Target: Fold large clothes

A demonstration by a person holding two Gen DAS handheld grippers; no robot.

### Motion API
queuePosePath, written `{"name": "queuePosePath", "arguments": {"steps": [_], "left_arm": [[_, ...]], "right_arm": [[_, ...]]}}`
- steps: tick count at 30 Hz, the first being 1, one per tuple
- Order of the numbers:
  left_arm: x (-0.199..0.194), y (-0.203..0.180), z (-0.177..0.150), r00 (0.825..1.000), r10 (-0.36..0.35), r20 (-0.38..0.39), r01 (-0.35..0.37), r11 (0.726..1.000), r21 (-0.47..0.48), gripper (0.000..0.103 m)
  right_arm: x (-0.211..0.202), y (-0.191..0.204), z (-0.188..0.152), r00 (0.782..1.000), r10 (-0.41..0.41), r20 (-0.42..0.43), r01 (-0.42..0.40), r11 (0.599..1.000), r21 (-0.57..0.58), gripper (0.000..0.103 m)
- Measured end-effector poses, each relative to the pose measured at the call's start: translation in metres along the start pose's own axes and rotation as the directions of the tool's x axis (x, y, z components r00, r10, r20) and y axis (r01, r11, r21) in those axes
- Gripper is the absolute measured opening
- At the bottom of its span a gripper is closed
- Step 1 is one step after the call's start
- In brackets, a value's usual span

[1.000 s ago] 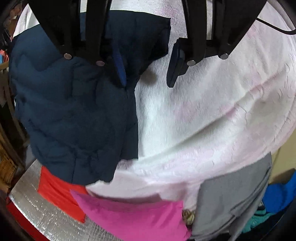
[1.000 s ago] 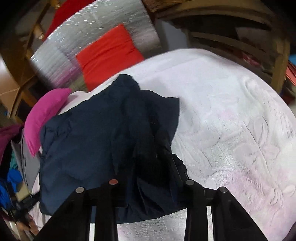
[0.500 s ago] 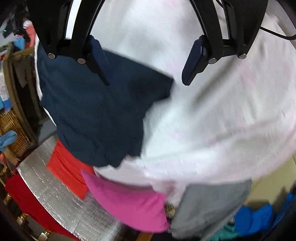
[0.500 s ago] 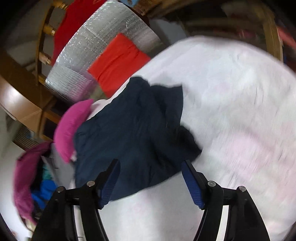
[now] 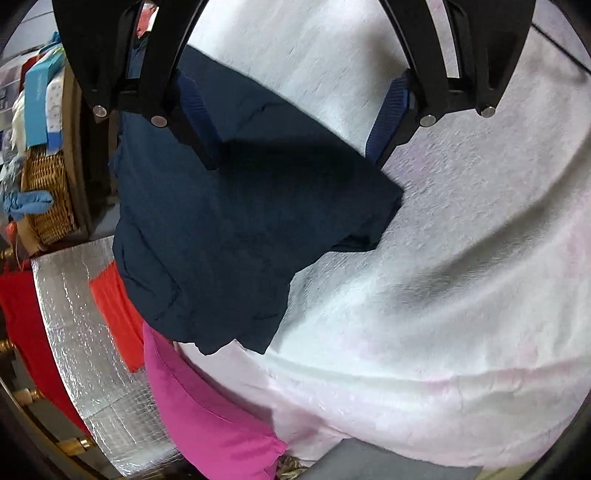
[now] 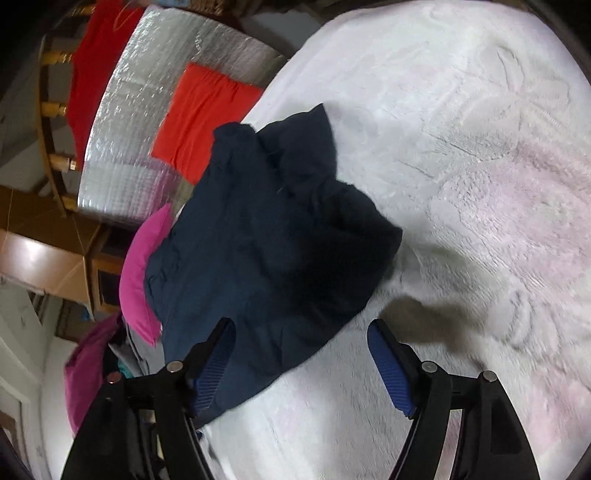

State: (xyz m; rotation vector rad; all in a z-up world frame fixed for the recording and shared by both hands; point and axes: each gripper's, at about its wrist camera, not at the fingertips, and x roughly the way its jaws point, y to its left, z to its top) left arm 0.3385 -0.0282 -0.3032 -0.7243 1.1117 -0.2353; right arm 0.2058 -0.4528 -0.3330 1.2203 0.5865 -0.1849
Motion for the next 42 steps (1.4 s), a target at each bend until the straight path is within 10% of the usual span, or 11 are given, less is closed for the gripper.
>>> {"name": "queuePosePath", "arguments": {"steps": [10,22,42], "left_arm": [[0.012,0.001,0.007,0.997,-0.049,0.054,0.053,0.996,-0.066,0.081],[0.002,-0.023,0.010,0.986,-0.066,0.150,0.062,0.998,0.033,0.021],[-0.066,0.021,-0.064,0.983,-0.052,0.177,0.035,0.994,0.101,0.019]], "right_arm": [[0.027,0.003,0.027,0.996,0.069,0.060,-0.074,0.994,0.079,0.082],[0.023,0.044,0.022,0.985,-0.076,0.154,0.099,0.983,-0.152,0.038],[-0.043,0.011,-0.023,0.993,-0.045,0.109,0.063,0.985,-0.161,0.036]]}}
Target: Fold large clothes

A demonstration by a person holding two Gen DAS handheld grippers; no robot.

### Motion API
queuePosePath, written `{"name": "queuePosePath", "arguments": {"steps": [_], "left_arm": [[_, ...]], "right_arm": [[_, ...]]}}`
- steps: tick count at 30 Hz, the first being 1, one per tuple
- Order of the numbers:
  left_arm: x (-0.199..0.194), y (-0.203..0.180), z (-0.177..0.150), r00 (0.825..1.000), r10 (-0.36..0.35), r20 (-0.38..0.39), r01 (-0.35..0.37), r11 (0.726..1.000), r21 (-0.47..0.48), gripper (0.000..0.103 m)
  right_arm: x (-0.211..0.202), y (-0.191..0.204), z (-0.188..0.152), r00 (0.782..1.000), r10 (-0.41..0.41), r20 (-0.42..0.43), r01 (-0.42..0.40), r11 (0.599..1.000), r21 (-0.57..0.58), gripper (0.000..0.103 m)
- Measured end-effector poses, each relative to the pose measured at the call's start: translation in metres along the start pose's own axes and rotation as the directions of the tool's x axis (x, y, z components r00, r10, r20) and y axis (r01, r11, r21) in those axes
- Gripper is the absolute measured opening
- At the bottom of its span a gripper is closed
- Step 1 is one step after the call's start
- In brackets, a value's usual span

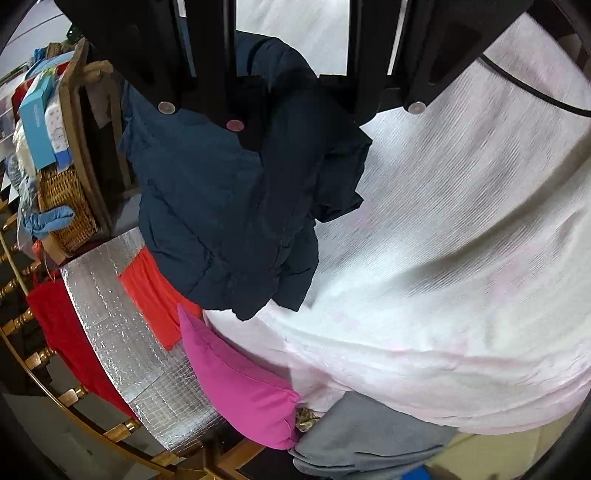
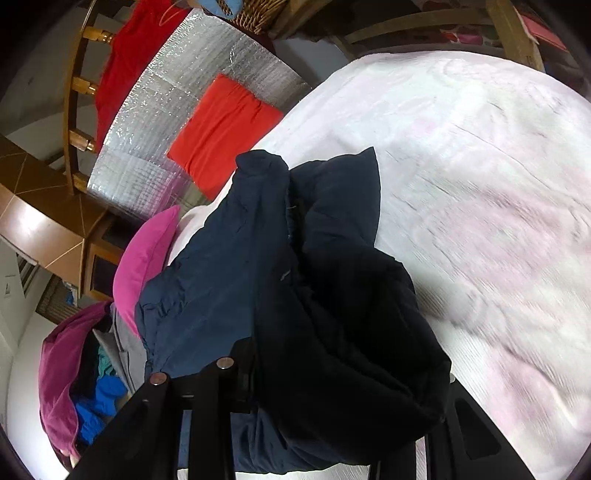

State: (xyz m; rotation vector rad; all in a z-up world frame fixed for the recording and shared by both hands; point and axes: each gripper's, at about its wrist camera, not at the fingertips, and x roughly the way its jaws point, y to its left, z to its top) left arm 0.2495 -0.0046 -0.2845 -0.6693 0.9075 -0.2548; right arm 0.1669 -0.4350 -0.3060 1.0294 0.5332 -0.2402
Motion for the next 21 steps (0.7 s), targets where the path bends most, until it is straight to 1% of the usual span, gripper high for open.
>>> {"name": "queuePosePath", "arguments": {"steps": [1,2,3,4,5,7,9,10,12,14,15,16,17,19,20,21], "left_arm": [[0.001,0.002,-0.002,1.000,0.012,-0.003,-0.012,1.000,0.004,0.022],[0.003,0.004,-0.003,1.000,0.029,-0.009,-0.029,1.000,0.005,0.031],[0.008,0.003,-0.002,0.998,0.051,-0.022,-0.051,0.999,0.013,0.035],[0.010,0.004,0.001,0.997,0.072,-0.032,-0.071,0.997,0.022,0.041],[0.008,0.005,0.001,0.996,0.076,-0.037,-0.076,0.997,0.024,0.049],[0.002,0.007,0.004,0.993,0.112,-0.048,-0.111,0.994,0.024,0.061],[-0.011,0.015,0.004,0.992,0.114,-0.050,-0.114,0.993,0.004,0.064],[-0.016,0.019,0.003,0.992,0.110,-0.062,-0.110,0.994,-0.011,0.065],[-0.031,0.025,-0.002,0.993,0.103,-0.062,-0.104,0.994,-0.023,0.065],[-0.050,0.026,-0.004,0.990,0.139,-0.010,-0.139,0.990,0.008,0.065],[-0.061,0.023,-0.004,0.986,0.165,0.032,-0.166,0.985,0.041,0.065],[-0.070,0.018,-0.004,0.979,0.185,0.082,-0.191,0.979,0.073,0.065],[-0.077,0.009,-0.003,0.971,0.201,0.131,-0.216,0.970,0.109,0.067],[-0.082,-0.008,0.000,0.957,0.221,0.188,-0.254,0.952,0.173,0.073],[-0.080,-0.022,0.002,0.951,0.230,0.208,-0.274,0.937,0.217,0.076],[-0.075,-0.031,0.005,0.950,0.227,0.214,-0.277,0.929,0.245,0.078]], "right_arm": [[-0.001,-0.003,-0.003,1.000,0.002,-0.005,-0.002,1.000,0.000,0.036],[0.001,-0.008,-0.005,1.000,0.003,-0.015,-0.003,1.000,0.004,0.038],[0.004,-0.011,-0.006,1.000,0.000,-0.026,0.001,1.000,0.011,0.040],[0.005,-0.014,-0.005,0.999,-0.006,-0.033,0.006,1.000,0.019,0.045],[0.006,-0.015,-0.004,0.999,-0.009,-0.041,0.011,0.999,0.037,0.050],[0.002,-0.019,-0.001,0.997,-0.003,-0.071,0.008,0.997,0.076,0.053],[-0.008,-0.021,0.005,0.996,-0.002,-0.094,0.009,0.998,0.066,0.054],[-0.012,-0.021,0.007,0.994,-0.005,-0.105,0.011,0.998,0.058,0.056],[-0.025,-0.026,0.013,0.991,-0.016,-0.132,0.021,0.999,0.035,0.057],[-0.041,-0.030,0.014,0.992,-0.036,-0.125,0.036,0.999,-0.002,0.058],[-0.050,-0.030,0.014,0.993,-0.059,-0.107,0.057,0.998,-0.025,0.061],[-0.061,-0.029,0.015,0.993,-0.094,-0.072,0.090,0.994,-0.058,0.063],[-0.071,-0.029,0.017,0.993,-0.111,-0.038,0.107,0.991,-0.084,0.063],[-0.084,-0.021,0.020,0.994,-0.107,0.010,0.107,0.985,-0.132,0.063],[-0.088,-0.015,0.021,0.994,-0.103,0.027,0.106,0.983,-0.152,0.063],[-0.089,-0.005,0.023,0.995,-0.093,0.044,0.100,0.978,-0.183,0.062]]}}
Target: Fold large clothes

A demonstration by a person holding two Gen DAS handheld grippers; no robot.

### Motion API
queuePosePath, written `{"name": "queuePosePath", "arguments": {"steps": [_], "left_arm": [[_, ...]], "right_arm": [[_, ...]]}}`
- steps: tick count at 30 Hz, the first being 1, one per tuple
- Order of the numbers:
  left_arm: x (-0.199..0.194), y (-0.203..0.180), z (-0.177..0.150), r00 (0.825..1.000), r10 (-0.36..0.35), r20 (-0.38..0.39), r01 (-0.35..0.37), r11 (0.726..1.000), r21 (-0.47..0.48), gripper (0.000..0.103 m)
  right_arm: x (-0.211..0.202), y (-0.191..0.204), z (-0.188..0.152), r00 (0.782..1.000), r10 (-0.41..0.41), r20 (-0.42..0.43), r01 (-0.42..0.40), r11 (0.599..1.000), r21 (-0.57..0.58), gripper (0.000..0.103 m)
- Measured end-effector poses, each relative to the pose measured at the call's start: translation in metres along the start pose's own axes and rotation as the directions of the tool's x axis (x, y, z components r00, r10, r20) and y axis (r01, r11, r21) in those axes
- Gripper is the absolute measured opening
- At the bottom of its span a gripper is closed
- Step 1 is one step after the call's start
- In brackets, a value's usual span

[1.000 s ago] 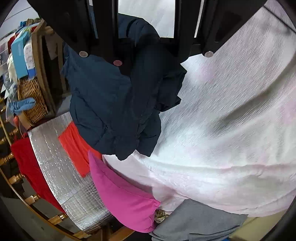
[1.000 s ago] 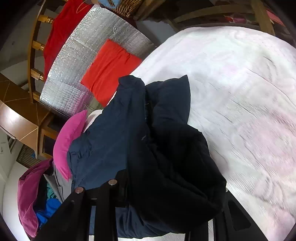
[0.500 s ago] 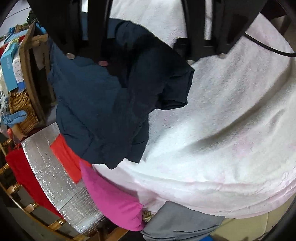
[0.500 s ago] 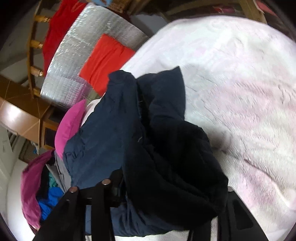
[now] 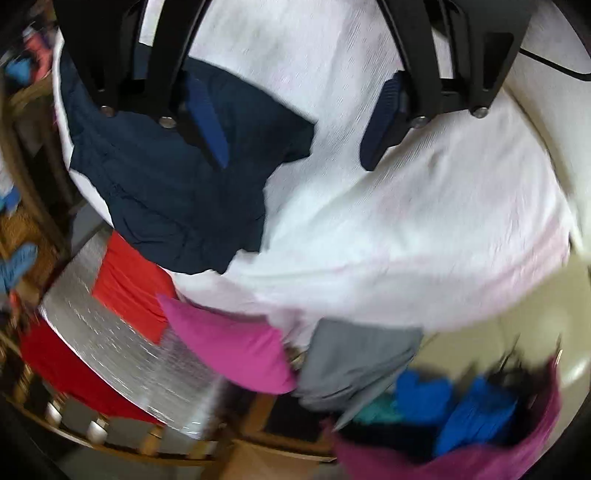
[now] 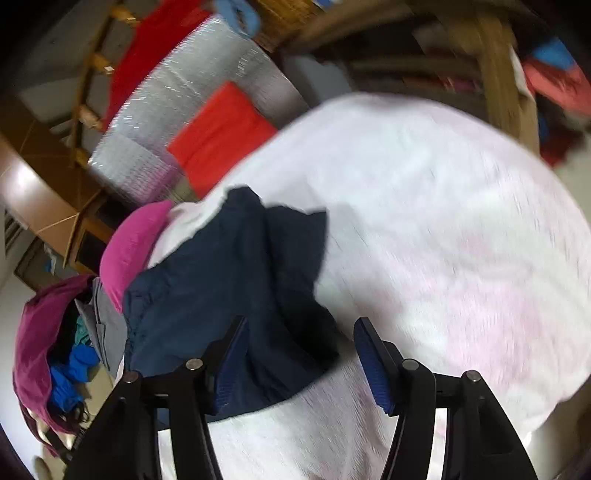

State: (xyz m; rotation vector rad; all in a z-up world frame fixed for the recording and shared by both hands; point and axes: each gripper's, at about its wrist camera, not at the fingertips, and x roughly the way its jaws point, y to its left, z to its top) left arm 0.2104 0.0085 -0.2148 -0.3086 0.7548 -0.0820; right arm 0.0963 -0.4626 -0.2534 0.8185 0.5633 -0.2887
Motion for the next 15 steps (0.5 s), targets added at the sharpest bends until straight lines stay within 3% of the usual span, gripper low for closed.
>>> {"name": "queuePosePath", "arguments": {"steps": [2,4,7,9,10,12,15], "left_arm": [[0.009,-0.013,0.002,1.000,-0.002,0.005,0.001,0.999,0.043,0.080],[0.029,-0.018,-0.002,0.999,0.043,-0.012,-0.041,0.996,0.080,0.080],[0.065,-0.005,-0.015,0.986,0.122,-0.112,-0.112,0.990,0.091,0.080],[0.085,0.006,-0.019,0.970,0.100,-0.223,-0.100,0.995,0.015,0.080],[0.086,0.013,-0.018,0.969,0.073,-0.235,-0.082,0.996,-0.030,0.082],[0.084,0.013,-0.013,0.973,0.076,-0.219,-0.083,0.996,-0.021,0.082],[0.072,0.003,-0.007,0.981,0.101,-0.168,-0.095,0.994,0.045,0.082]], "right_arm": [[0.003,0.019,0.006,1.000,0.016,0.009,-0.016,0.999,-0.052,0.059],[0.012,0.036,0.010,1.000,0.021,0.009,-0.020,0.996,-0.084,0.054],[0.038,0.052,0.011,0.999,0.009,-0.034,-0.013,0.994,-0.112,0.054],[0.062,0.054,0.006,0.995,-0.034,-0.092,0.023,0.993,-0.119,0.054],[0.075,0.052,0.003,0.990,-0.066,-0.124,0.051,0.991,-0.126,0.054],[0.090,0.050,-0.003,0.982,-0.114,-0.150,0.092,0.985,-0.144,0.054],[0.082,0.053,-0.001,0.984,-0.122,-0.133,0.101,0.982,-0.160,0.054]]}}
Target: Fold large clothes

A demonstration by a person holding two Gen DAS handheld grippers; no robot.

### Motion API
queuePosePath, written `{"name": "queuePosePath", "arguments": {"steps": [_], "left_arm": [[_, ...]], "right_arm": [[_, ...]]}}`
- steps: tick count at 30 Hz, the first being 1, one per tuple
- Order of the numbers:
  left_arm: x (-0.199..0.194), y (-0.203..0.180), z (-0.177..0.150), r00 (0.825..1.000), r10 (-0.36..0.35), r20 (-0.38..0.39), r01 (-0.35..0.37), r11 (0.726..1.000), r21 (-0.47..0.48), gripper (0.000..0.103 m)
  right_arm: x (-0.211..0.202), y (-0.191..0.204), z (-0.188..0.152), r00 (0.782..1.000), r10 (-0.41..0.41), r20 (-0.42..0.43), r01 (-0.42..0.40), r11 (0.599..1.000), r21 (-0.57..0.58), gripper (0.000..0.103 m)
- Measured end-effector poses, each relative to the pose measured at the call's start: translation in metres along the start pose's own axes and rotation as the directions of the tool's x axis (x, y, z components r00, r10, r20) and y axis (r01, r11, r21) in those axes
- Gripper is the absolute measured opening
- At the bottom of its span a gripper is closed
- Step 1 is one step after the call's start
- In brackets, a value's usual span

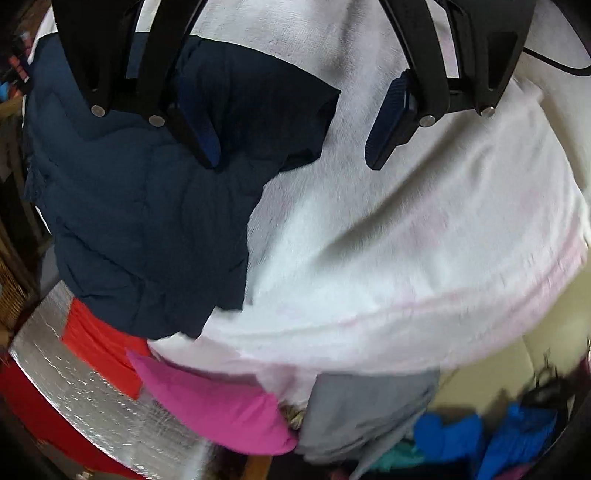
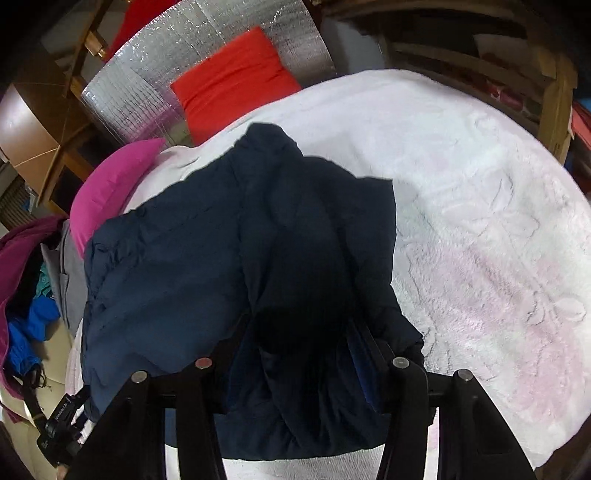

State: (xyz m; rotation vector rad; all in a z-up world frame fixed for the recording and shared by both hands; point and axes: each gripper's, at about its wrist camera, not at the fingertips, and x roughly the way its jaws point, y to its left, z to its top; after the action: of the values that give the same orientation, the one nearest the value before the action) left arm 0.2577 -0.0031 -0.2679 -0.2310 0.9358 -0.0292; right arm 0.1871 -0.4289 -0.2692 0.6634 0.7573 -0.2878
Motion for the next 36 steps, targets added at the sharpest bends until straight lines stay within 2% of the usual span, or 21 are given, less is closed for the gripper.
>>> {"name": "queuePosePath", "arguments": {"steps": [4,6,7,13,17,21,22,24,27,30,33,36], "left_arm": [[-0.024,-0.015,0.011,0.996,-0.049,0.069,0.046,0.998,0.039,0.082],[-0.021,-0.032,0.027,0.995,-0.068,0.071,0.063,0.995,0.074,0.082],[-0.016,-0.041,0.037,0.996,-0.072,0.062,0.066,0.994,0.087,0.082],[0.040,-0.103,0.108,0.996,-0.084,-0.025,0.086,0.987,0.137,0.082],[0.084,-0.151,0.137,0.990,-0.103,-0.095,0.121,0.972,0.202,0.082],[0.135,-0.176,0.141,0.984,-0.020,-0.176,0.062,0.969,0.240,0.082],[0.147,-0.177,0.141,0.983,0.006,-0.186,0.040,0.968,0.246,0.084],[0.157,-0.176,0.141,0.977,0.031,-0.212,0.025,0.967,0.254,0.085],[0.142,-0.171,0.141,0.978,0.024,-0.206,0.030,0.967,0.254,0.084],[0.105,-0.150,0.136,0.990,0.010,-0.137,0.019,0.977,0.211,0.084],[0.063,-0.124,0.121,0.998,0.022,-0.064,-0.011,0.986,0.168,0.084],[0.038,-0.102,0.099,0.999,0.053,-0.011,-0.051,0.990,0.129,0.084]], "right_arm": [[-0.020,0.011,0.015,0.998,0.015,0.067,-0.011,0.999,-0.048,0.054],[-0.018,0.019,0.031,0.997,0.030,0.073,-0.025,0.997,-0.075,0.045],[-0.014,0.022,0.039,0.997,0.038,0.068,-0.032,0.997,-0.077,0.036],[0.031,0.037,0.098,0.996,0.074,0.058,-0.074,0.997,-0.009,0.035],[0.069,0.051,0.130,0.996,0.089,0.023,-0.089,0.996,0.001,0.035],[0.119,0.048,0.145,0.997,0.034,-0.065,-0.032,0.999,0.027,0.036],[0.132,0.045,0.146,0.995,0.031,-0.095,-0.027,0.999,0.043,0.035],[0.141,0.039,0.147,0.994,0.042,-0.102,-0.036,0.998,0.058,0.034],[0.132,0.040,0.145,0.996,0.046,-0.082,-0.043,0.998,0.038,0.034],[0.107,0.052,0.139,0.999,0.051,-0.009,-0.052,0.998,-0.026,0.034],[0.080,0.078,0.128,0.985,0.169,0.012,-0.168,0.982,-0.083,0.034],[0.076,0.125,0.116,0.978,0.207,-0.026,-0.208,0.960,-0.185,0.034]]}}
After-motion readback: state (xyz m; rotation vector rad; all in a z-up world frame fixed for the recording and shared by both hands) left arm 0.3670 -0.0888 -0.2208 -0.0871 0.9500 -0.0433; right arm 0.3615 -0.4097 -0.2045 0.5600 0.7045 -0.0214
